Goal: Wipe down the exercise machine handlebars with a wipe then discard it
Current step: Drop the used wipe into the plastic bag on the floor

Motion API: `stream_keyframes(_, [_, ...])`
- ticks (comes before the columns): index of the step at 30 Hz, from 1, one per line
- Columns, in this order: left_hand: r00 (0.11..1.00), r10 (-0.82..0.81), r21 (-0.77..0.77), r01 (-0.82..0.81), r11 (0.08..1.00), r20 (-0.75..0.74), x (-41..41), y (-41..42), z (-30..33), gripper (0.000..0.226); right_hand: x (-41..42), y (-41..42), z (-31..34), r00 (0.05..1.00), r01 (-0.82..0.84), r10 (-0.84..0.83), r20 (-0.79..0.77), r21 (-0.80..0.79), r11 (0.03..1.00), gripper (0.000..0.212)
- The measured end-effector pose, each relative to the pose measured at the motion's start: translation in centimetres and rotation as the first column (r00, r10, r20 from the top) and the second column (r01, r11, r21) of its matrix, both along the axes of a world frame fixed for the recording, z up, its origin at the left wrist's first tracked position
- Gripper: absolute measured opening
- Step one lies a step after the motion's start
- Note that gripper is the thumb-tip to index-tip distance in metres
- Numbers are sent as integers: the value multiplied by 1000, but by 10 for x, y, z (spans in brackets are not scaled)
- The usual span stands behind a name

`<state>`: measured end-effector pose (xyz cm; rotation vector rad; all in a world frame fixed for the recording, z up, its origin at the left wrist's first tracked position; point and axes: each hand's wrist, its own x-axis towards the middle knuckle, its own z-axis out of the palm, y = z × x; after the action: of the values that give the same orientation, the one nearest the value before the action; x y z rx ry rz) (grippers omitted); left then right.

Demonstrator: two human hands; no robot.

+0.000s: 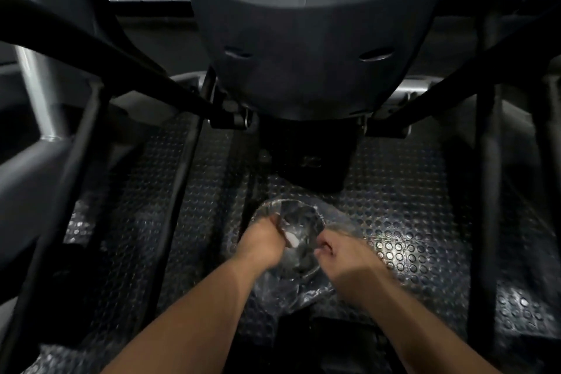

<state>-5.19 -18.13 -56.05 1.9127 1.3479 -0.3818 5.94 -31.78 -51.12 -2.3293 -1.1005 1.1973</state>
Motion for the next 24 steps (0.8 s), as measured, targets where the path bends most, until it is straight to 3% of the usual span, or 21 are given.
stream_keyframes(4, [994, 79, -97, -73, 993, 69, -5, -1, 11, 29, -3, 2, -9, 999, 24, -25, -36, -18, 1000, 12])
stream_keyframes(7, [997, -27, -23, 28, 999, 71, -13, -6, 32, 28, -5, 3, 0, 998, 49, -50, -39, -35, 998, 12])
stream_keyframes(9, [992, -106, 52, 102, 993, 67, -16, -10, 48, 16, -8, 2, 14, 995, 84, -86, -49, -26, 996, 11])
stream_keyframes(11, [991, -109, 115, 100, 988, 75, -16, -12, 68, 18, -13, -1, 30, 989, 133, -134, -66, -17, 991, 10])
stream_keyframes(15, [991, 66, 77, -75, 994, 114, -13, -6, 96, 26, -22, 0, 36, 956, 271, -269, -114, 4, 962, 25])
stream_keyframes(18, [970, 178, -26, -176, 984, 166, -8, -8, 91, 15, -32, 13, 21, 865, 382, -359, -349, -5, 924, 44])
stream_keyframes(19, [953, 228, -92, -213, 973, 199, -6, -11, 87, 14, -36, 17, 18, 831, 410, -379, -407, -13, 912, 41])
stream_keyframes(21, [917, 320, -208, -274, 939, 237, -4, -20, 79, 17, -40, 23, 3, 842, 421, -389, -372, 4, 907, 27])
stream_keyframes(24, [910, 341, -214, -293, 932, 237, -1, -24, 67, 20, -44, 30, -14, 811, 525, -491, -316, 27, 850, 16])
